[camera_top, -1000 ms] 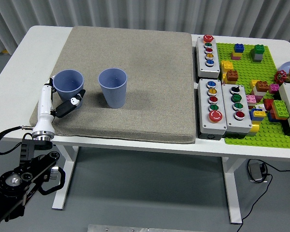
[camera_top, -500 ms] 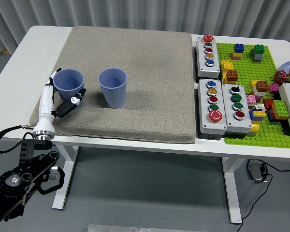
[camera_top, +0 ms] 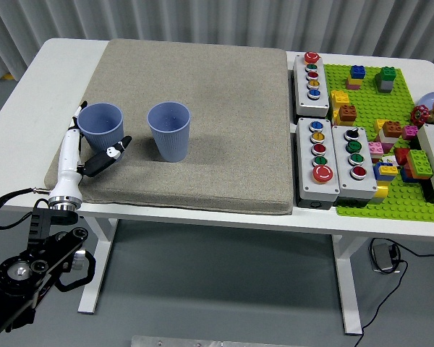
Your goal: Pick cup pour cup place
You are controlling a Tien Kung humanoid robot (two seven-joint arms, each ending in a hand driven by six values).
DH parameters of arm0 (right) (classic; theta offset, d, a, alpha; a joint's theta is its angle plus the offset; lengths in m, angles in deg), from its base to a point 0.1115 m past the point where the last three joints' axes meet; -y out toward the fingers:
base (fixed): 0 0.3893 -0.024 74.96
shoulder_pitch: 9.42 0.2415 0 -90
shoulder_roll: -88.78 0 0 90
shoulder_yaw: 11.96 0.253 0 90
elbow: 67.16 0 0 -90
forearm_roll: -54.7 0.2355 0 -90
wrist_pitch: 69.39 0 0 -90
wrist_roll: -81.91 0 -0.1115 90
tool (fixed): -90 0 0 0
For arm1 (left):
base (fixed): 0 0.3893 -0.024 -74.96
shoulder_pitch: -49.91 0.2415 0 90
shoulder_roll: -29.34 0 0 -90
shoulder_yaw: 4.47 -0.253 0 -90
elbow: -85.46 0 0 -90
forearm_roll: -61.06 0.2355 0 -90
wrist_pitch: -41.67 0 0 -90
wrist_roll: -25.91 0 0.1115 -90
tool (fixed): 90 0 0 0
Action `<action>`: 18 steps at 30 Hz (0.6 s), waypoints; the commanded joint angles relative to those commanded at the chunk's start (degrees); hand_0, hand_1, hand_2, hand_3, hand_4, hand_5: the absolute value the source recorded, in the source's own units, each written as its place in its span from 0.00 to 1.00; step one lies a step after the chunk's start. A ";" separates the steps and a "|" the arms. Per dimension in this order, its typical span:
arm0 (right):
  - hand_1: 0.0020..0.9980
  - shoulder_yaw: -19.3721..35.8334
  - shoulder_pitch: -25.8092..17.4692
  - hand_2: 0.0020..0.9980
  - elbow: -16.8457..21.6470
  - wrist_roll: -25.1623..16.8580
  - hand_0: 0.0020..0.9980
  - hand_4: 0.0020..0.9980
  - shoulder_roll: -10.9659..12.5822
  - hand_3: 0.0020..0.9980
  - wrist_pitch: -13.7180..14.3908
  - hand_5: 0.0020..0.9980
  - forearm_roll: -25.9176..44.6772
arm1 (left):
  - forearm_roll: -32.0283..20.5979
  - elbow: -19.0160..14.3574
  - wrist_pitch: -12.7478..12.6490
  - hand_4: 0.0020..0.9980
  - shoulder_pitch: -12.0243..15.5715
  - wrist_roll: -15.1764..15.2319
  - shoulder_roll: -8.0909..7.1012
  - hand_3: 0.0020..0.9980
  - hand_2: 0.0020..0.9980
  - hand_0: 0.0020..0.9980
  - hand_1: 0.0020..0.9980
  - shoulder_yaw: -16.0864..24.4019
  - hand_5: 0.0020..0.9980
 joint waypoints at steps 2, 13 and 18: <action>0.60 0.03 -0.08 0.56 0.01 0.03 0.67 0.00 -0.01 0.58 -0.02 0.04 -0.09 | 0.13 -0.09 -0.04 1.00 0.17 -0.03 0.02 1.00 1.00 0.82 0.87 0.12 0.50; 0.60 0.19 -0.31 0.56 0.04 0.13 0.67 0.00 -0.03 0.58 -0.07 0.04 -0.52 | 0.18 -0.28 -0.27 1.00 1.33 0.21 0.04 1.00 1.00 0.89 0.95 1.14 0.49; 0.60 0.19 -0.26 0.56 0.00 0.05 0.67 0.00 0.01 0.58 -0.10 0.04 -0.41 | 0.92 -1.61 0.05 1.00 2.73 0.11 -0.26 1.00 1.00 0.91 0.95 2.38 0.48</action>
